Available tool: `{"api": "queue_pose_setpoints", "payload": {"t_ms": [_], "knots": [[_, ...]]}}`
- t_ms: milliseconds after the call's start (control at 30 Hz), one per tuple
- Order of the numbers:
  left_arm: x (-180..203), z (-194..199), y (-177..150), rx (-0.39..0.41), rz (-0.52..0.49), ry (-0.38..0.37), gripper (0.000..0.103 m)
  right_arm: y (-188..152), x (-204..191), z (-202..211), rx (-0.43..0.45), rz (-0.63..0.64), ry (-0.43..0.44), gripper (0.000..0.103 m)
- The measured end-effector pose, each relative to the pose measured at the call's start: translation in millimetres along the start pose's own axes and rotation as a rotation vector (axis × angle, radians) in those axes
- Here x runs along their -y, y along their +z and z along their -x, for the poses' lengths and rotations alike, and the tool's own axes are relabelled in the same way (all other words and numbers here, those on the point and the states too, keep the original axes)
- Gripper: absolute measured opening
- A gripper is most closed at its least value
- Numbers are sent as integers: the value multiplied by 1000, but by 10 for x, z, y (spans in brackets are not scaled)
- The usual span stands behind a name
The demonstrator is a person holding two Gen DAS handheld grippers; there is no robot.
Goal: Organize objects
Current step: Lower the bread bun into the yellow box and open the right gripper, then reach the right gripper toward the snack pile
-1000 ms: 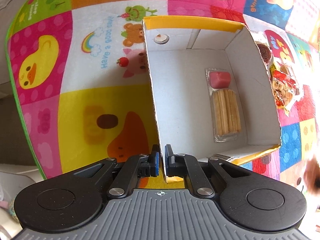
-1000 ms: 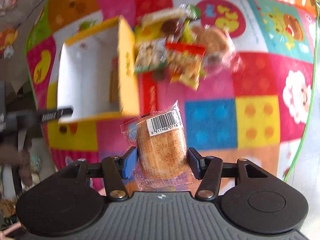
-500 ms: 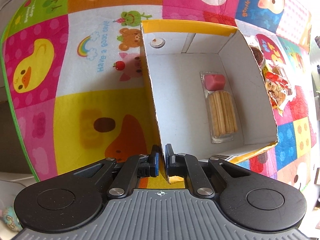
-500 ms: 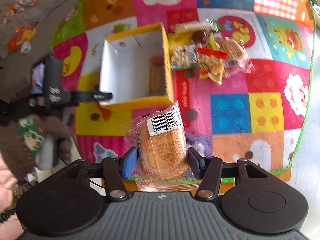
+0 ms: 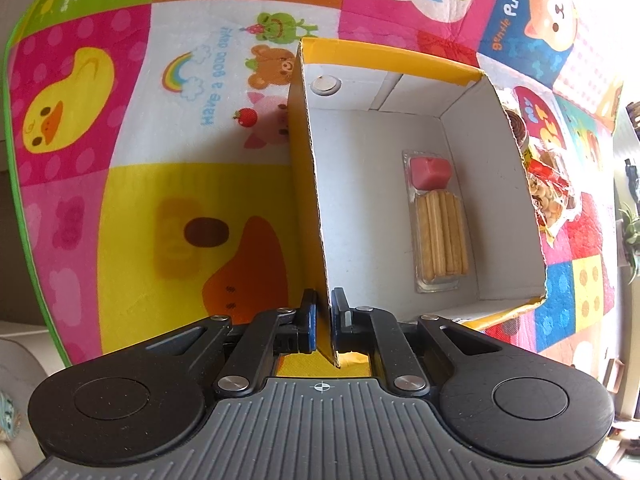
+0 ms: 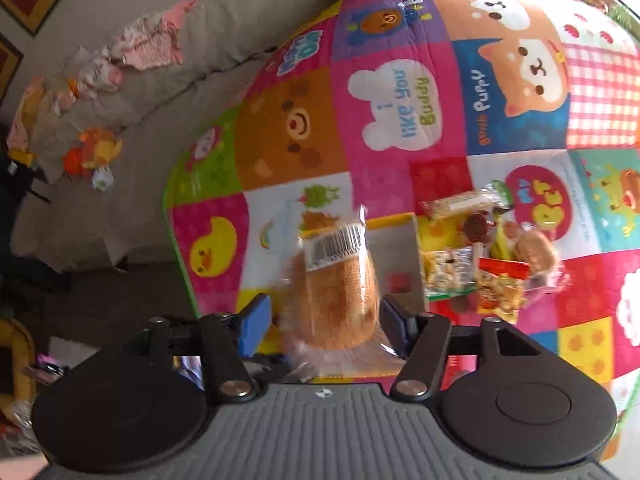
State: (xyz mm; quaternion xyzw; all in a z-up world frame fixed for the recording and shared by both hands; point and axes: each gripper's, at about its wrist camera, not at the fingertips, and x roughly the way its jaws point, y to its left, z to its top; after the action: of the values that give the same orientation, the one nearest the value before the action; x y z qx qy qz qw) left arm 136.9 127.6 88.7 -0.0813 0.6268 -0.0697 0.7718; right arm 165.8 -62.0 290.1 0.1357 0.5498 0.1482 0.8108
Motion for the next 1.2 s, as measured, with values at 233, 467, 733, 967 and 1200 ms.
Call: {"api": "queue_pose_setpoints", "payload": {"t_ms": [233, 467, 733, 967, 1200], "knots": [[-3, -33, 40, -12, 11, 0, 10, -167, 215, -76, -23, 30, -62, 75], [78, -61, 79, -41, 2, 40, 9, -651, 1013, -244, -135, 4, -247, 76], [182, -103, 194, -76, 46, 102, 9, -667, 1774, -454, -184, 94, -420, 76], [285, -100, 203, -103, 50, 158, 9, -330, 2011, -822, -191, 218, -367, 76], [331, -89, 231, -106, 92, 202, 9, 429, 1857, -1497, -194, 407, -275, 76]]}}
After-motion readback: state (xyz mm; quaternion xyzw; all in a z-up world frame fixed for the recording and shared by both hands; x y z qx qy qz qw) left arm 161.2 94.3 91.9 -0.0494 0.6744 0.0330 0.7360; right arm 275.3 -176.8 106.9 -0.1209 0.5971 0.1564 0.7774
